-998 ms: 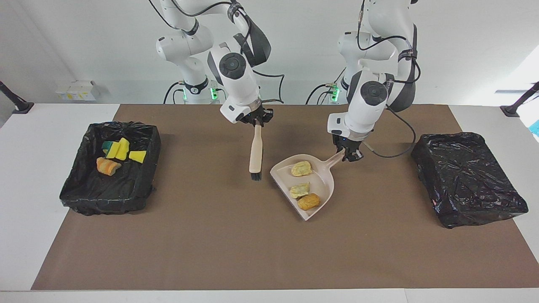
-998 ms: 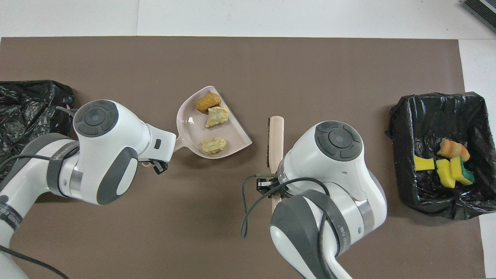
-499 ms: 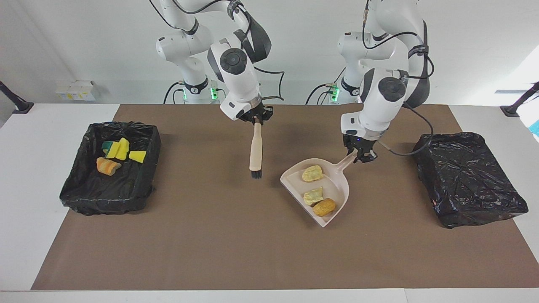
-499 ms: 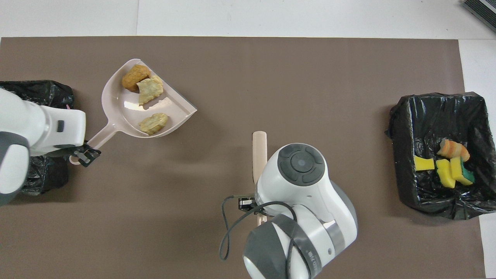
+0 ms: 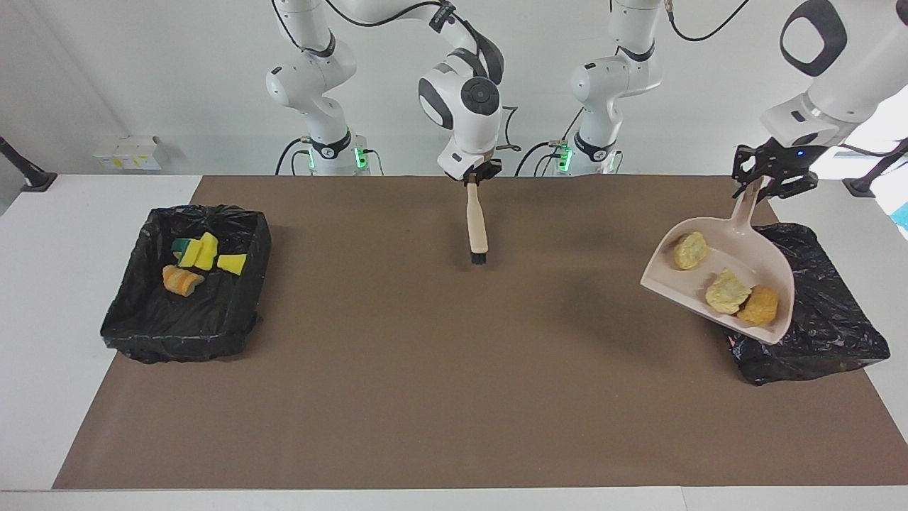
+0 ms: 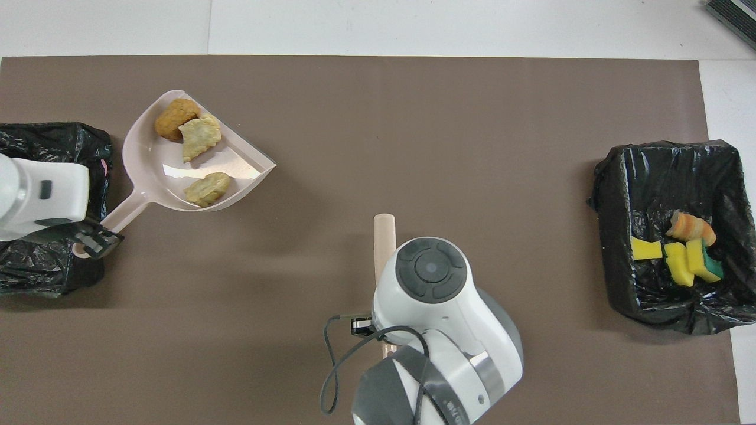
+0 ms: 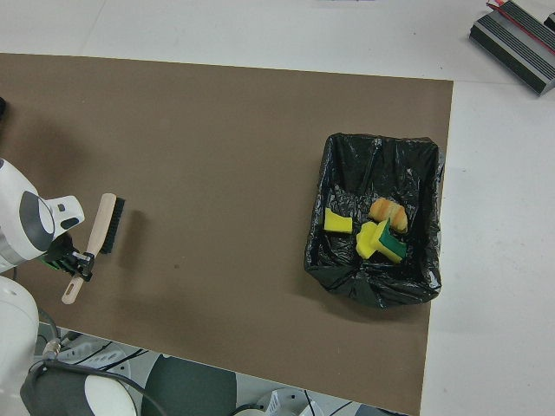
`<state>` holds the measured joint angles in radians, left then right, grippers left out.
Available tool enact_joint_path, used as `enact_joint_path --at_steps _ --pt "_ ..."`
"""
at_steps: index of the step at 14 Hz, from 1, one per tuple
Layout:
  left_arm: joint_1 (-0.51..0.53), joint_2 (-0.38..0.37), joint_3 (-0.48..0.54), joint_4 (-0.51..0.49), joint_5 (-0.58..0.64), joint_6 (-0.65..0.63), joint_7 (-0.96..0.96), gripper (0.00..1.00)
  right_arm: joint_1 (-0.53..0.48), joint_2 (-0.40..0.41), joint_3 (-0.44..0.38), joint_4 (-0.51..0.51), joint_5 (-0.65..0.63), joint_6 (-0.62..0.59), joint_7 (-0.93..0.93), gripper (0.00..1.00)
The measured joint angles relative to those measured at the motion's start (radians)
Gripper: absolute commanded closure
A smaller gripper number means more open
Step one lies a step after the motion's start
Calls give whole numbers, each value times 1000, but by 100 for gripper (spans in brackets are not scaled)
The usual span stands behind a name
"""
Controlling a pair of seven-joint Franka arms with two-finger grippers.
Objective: Sweep and dump trash in bin
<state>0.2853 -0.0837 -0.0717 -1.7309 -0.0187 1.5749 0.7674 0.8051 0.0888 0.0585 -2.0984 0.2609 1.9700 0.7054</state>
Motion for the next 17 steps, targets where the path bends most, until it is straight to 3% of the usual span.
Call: enact_joint_path --at_steps 1,2,3,4,9,13,17 --pt "44 0 1 7 2 -2 28 100 7 8 0 -5 0 13 2 100" --pt "90 0 5 10 9 -4 71 100 10 17 0 -7 0 22 3 87" --pt "124 0 13 10 32 -9 112 100 12 26 0 -9 0 39 3 60" --pt "146 0 30 10 79 -21 145 100 13 35 0 -9 0 52 5 1" --pt "201 3 126 -7 242 -47 260 100 10 40 -5 28 1 9 20 0" --pt "185 18 101 -26 370 -46 262 100 -58 13 -16 139 -5 -156 5 0" --pt "143 81 96 -19 516 -38 261 100 -203 -28 -21 249 -16 -362 -163 0"
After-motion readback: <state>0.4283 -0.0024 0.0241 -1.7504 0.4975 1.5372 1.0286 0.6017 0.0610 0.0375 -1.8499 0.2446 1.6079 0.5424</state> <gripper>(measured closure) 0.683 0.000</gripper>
